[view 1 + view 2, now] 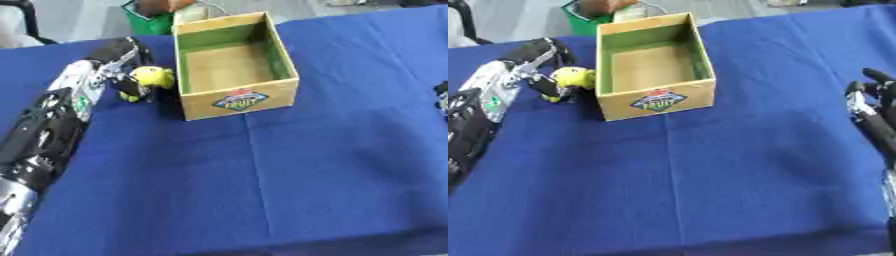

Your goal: Pick up objects on the table and place them in the box.

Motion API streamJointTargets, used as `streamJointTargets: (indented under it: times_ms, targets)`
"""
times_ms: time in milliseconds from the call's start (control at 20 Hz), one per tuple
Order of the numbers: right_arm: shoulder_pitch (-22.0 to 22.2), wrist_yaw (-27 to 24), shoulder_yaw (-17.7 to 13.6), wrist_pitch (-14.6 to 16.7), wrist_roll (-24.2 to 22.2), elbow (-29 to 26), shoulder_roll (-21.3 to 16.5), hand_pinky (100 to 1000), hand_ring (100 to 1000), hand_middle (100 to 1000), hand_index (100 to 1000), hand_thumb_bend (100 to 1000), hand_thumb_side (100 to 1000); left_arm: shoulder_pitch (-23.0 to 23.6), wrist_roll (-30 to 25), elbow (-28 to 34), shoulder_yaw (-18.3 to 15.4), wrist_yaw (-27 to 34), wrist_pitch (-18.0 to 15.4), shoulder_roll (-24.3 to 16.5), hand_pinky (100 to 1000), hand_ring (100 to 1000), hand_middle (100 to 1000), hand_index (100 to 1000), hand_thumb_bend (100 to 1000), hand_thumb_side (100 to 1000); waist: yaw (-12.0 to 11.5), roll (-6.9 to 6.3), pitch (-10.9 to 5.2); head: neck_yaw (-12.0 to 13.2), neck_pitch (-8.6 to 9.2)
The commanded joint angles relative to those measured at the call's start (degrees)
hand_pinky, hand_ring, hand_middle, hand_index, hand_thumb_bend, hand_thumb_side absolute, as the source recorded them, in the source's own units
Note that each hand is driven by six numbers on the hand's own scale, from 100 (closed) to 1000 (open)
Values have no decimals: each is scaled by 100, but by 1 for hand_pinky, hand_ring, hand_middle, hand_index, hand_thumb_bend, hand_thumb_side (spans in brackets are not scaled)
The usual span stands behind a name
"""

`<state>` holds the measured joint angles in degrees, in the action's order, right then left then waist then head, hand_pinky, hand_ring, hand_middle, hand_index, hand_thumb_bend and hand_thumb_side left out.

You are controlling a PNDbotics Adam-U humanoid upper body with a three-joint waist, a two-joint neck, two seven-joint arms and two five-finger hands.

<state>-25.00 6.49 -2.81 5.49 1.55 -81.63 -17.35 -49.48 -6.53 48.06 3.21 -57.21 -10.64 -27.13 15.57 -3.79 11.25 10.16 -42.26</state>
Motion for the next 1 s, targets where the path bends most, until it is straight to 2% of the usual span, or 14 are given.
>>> streamJointTargets:
  times_ms: [50,150,200,250,300,400,500,750,1000]
  targets:
    - [-95,-42,-16,16,-14,-61,-55,747,896,653,909,100,549,-92,289,-22,-67,-115,79,-73,495,449,466,586,316,100,4,25,-83,19,32]
    - [-96,-42,-18,18,-18,-64,-50,747,896,653,909,100,549,-85,329,-67,-59,-126,94,-63,459,405,424,542,256,100,1,24,-83,15,38]
    - [-95,-41,-21,18,-17,-65,-50,747,896,653,909,100,549,-83,344,-74,-65,-117,104,-64,416,342,358,486,198,100,-1,25,-84,10,41]
    - [-94,-40,-25,18,-14,-66,-50,747,896,653,909,100,549,-83,389,-62,-84,-85,127,-66,400,315,328,460,191,100,-4,25,-84,4,43]
    - [-91,-40,-31,18,-10,-67,-52,747,896,653,909,100,549,-86,498,-24,-129,-16,178,-67,364,234,236,379,200,100,-12,27,-83,-5,47]
    - [-85,-42,-44,17,0,-70,-58,747,896,653,909,100,549,-82,858,102,-193,227,352,-69,350,189,180,335,215,100,-28,27,-80,-25,54]
    - [-83,-40,-50,18,5,-72,-63,747,896,654,909,100,548,-93,1082,275,-175,503,486,-102,353,187,175,333,218,100,-40,25,-84,-37,53]
    - [-69,-31,-54,18,4,-73,-71,747,896,654,909,100,548,-268,1124,912,-103,830,587,-266,363,193,179,335,238,100,-62,17,-115,-54,45]
    - [-64,-21,-28,25,-26,-76,-42,747,896,654,909,100,548,-503,1034,1267,63,1064,506,-73,375,208,191,347,243,100,-41,20,-162,-21,34]
